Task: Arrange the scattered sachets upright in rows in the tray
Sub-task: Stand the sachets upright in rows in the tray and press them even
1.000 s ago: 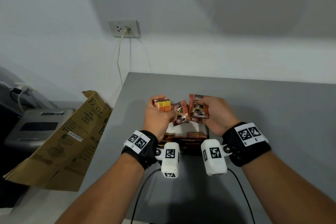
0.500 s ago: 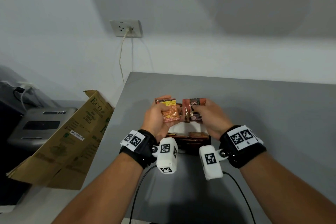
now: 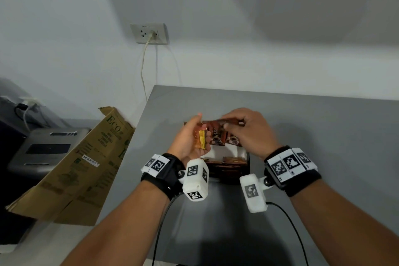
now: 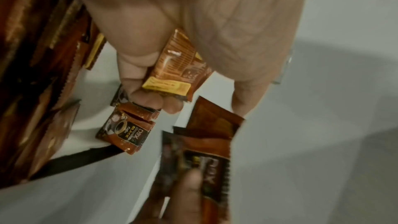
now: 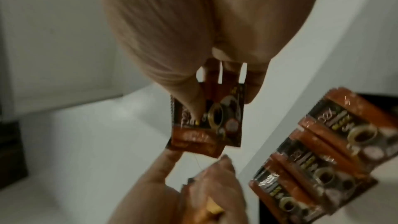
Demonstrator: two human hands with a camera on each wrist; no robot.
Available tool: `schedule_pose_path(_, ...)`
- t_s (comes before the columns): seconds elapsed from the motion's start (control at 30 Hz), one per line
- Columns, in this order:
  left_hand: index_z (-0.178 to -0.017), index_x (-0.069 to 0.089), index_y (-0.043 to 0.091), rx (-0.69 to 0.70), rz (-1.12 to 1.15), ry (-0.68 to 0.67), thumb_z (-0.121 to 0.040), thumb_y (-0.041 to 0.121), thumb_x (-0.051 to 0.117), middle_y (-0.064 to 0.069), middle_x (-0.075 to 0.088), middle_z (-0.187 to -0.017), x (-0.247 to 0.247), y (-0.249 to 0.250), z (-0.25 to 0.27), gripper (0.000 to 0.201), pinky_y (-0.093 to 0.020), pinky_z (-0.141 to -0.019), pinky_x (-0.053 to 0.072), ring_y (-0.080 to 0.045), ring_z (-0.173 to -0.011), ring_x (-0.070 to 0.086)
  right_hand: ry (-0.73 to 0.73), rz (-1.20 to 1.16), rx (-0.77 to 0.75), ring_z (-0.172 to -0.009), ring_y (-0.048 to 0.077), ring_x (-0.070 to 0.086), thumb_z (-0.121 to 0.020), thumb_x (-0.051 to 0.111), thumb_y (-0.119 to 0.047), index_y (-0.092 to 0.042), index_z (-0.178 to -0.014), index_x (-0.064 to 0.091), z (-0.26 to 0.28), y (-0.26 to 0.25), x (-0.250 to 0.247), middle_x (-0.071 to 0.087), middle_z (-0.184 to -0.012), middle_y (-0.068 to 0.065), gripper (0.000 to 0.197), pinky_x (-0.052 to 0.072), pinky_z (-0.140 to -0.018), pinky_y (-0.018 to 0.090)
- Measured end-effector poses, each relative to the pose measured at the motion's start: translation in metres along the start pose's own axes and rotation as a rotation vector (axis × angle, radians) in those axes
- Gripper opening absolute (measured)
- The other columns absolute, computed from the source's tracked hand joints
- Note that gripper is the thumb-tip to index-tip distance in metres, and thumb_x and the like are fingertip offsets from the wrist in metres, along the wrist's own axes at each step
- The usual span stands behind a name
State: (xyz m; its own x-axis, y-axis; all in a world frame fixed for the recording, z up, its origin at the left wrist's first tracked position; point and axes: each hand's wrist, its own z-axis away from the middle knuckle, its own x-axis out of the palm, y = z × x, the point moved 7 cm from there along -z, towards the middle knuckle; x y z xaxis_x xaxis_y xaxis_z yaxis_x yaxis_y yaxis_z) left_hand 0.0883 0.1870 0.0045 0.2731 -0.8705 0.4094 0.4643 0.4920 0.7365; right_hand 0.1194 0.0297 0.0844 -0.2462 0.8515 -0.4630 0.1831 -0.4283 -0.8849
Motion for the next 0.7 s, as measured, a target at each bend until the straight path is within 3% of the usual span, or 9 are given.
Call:
schedule_pose_path(0.07, -0.088, 0.066, 0.009, 0.060, 0.024, 0.026, -0.091, 0.012, 0.067, -0.012, 0.064, -0.079, -0.001, 0.005, -0.002, 0.004, -0.026, -0.053, 0.049, -0.018, -0.060, 0.060, -0.122, 0.072, -0.030, -0.088, 0.006, 0.066, -0.086, 0.073, -0.012, -0.046, -0.093, 0.075, 0.001, 0.005, 0.009, 0.070, -0.094, -0.011, 0.035, 0.051, -0.084, 0.026)
schedule_pose_path(0.17, -0.111, 0.058, 0.004, 0.181, -0.011, 0.109, -0.082, -0.013, 0.065, -0.017, 0.067, -0.091, -0.008, 0.017, -0.002, 0.034, -0.026, -0.049, 0.052, -0.024, -0.067, 0.067, -0.172, -0.144, 0.089, -0.095, 0.018, 0.072, -0.086, 0.071, -0.002, -0.033, -0.103, 0.077, 0.005, 0.024, 0.012, 0.076, -0.100, -0.003, 0.036, 0.055, -0.092, 0.038)
schedule_pose_path(0.27, -0.120, 0.057, 0.009, 0.269, -0.108, 0.086, -0.078, -0.017, 0.068, -0.021, 0.069, -0.104, -0.006, 0.025, 0.000, 0.050, -0.044, -0.070, 0.060, -0.032, -0.088, 0.071, -0.120, -0.586, 0.278, -0.092, 0.027, 0.071, -0.092, 0.059, 0.006, -0.012, -0.105, 0.073, 0.006, 0.032, 0.014, 0.076, -0.101, 0.011, 0.026, 0.056, -0.089, 0.043)
schedule_pose_path(0.37, -0.122, 0.057, 0.007, 0.294, -0.185, 0.030, -0.077, -0.018, 0.069, -0.029, 0.065, -0.116, 0.007, 0.024, 0.005, 0.053, -0.056, -0.090, 0.055, -0.036, -0.097, 0.067, -0.100, -0.654, 0.386, -0.089, 0.027, 0.067, -0.097, 0.052, 0.004, 0.002, -0.113, 0.065, 0.001, 0.038, 0.023, 0.073, -0.104, 0.018, 0.021, 0.055, -0.084, 0.038)
schedule_pose_path(0.47, -0.127, 0.055, 0.003, 0.265, -0.154, 0.001, -0.083, -0.015, 0.063, -0.027, 0.065, -0.112, 0.013, 0.020, 0.005, 0.048, -0.048, -0.083, 0.057, -0.033, -0.093, 0.066, -0.090, -0.667, 0.455, -0.089, 0.029, 0.063, -0.098, 0.051, 0.002, 0.000, -0.115, 0.064, 0.002, 0.042, 0.032, 0.070, -0.104, 0.021, 0.021, 0.050, -0.081, 0.040)
schedule_pose_path(0.53, -0.129, 0.056, 0.003, 0.199, -0.073, -0.018, -0.091, -0.007, 0.052, -0.022, 0.064, -0.108, 0.012, 0.017, 0.005, 0.040, -0.041, -0.071, 0.058, -0.030, -0.084, 0.066, -0.084, -0.671, 0.472, -0.081, 0.024, 0.061, -0.099, 0.051, -0.002, -0.005, -0.111, 0.064, 0.004, 0.043, 0.032, 0.070, -0.096, 0.015, 0.018, 0.048, -0.070, 0.033)
schedule_pose_path(0.6, -0.126, 0.057, 0.003, 0.136, 0.020, -0.024, -0.091, -0.004, 0.041, -0.023, 0.066, -0.104, 0.009, 0.014, 0.006, 0.038, -0.042, -0.065, 0.060, -0.032, -0.080, 0.068, -0.054, -0.699, 0.467, -0.077, 0.022, 0.064, -0.100, 0.050, -0.003, -0.008, -0.110, 0.064, 0.004, 0.042, 0.027, 0.072, -0.092, 0.011, 0.018, 0.048, -0.062, 0.030)
schedule_pose_path(0.7, -0.127, 0.053, 0.002, 0.148, -0.023, -0.025, -0.094, -0.009, 0.042, -0.024, 0.069, -0.102, 0.007, 0.014, 0.006, 0.036, -0.046, -0.068, 0.062, -0.035, -0.084, 0.071, -0.014, -0.806, 0.436, -0.086, 0.029, 0.069, -0.100, 0.049, -0.001, -0.006, -0.109, 0.066, 0.002, 0.041, 0.018, 0.075, -0.096, 0.015, 0.019, 0.057, -0.074, 0.039)
